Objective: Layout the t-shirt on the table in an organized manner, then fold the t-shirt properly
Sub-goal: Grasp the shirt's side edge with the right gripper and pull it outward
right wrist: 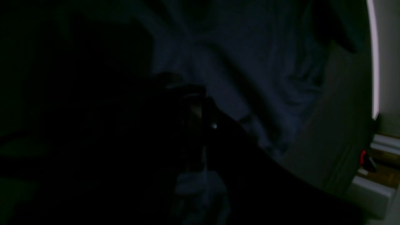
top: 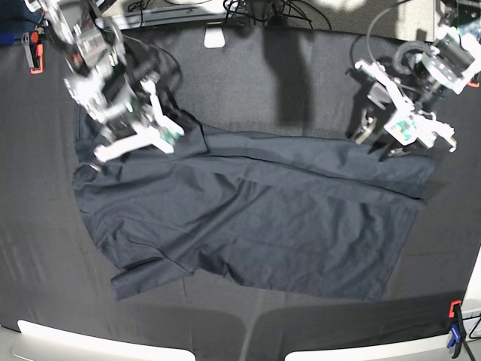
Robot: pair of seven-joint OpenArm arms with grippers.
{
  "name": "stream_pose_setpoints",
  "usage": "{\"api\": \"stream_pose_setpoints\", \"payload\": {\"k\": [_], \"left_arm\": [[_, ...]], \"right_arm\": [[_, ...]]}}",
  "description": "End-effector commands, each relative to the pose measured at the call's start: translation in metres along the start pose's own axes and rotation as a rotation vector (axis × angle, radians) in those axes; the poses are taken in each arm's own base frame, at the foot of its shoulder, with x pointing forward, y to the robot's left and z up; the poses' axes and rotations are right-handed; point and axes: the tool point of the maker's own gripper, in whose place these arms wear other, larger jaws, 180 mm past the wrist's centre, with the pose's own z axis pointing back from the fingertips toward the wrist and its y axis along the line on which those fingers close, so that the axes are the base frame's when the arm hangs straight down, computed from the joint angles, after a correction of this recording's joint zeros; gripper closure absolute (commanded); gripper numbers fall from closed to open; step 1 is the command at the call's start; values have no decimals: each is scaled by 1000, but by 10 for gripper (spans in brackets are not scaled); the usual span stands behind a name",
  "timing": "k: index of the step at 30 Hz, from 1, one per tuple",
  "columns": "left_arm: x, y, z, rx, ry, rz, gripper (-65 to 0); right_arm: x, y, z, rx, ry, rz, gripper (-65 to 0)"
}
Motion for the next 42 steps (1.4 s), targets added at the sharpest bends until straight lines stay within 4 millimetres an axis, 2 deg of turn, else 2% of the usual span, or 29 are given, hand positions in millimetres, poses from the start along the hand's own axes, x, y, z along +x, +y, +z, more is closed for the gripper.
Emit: {"api": "stream_pose_setpoints", "payload": {"k": [1,6,10,13,19,21,27,29,31,33,38,42], "left_arm": [[12,4,2,12,-41,-11,-260],[12,4,2,12,-42,-10,-260],[12,4,2,12,-42,-10,-260],[12,4,2,12,-42,-10,-260],[12,4,2,12,-42,-10,-260],[12,4,2,12,-42,-10,-260],[13,1,1,19,-52,14,-260],[15,-1,-1,27,-62,39,-260],[17,-4,-2,34,-72,64,-260],[19,-6,-4,40,-86,84,-260],[21,-7,-4,43,-93,95,-260],[20,-7,-4,43,-92,96,-260]], "right_arm": [[12,-34,-2,-92,-40,-9,0],[24,-83,-32,-160,-32,-58,0],[33,-104,-59,-159,-63,-101,0],[38,-117,-72,-163,-63,-127,0],[61,-162,-73,-229,-98,-154,0],[69,-171,-70,-232,-126,-175,0],[65,-170,-74,-218,-116,-189,-7],[63,-167,-77,-207,-111,-199,-79],[63,-165,-78,-193,-117,-216,-188],[63,-165,-78,-193,-118,-217,-246],[65,-169,-77,-185,-117,-244,-248],[68,-164,-78,-135,-129,-309,-246]]}}
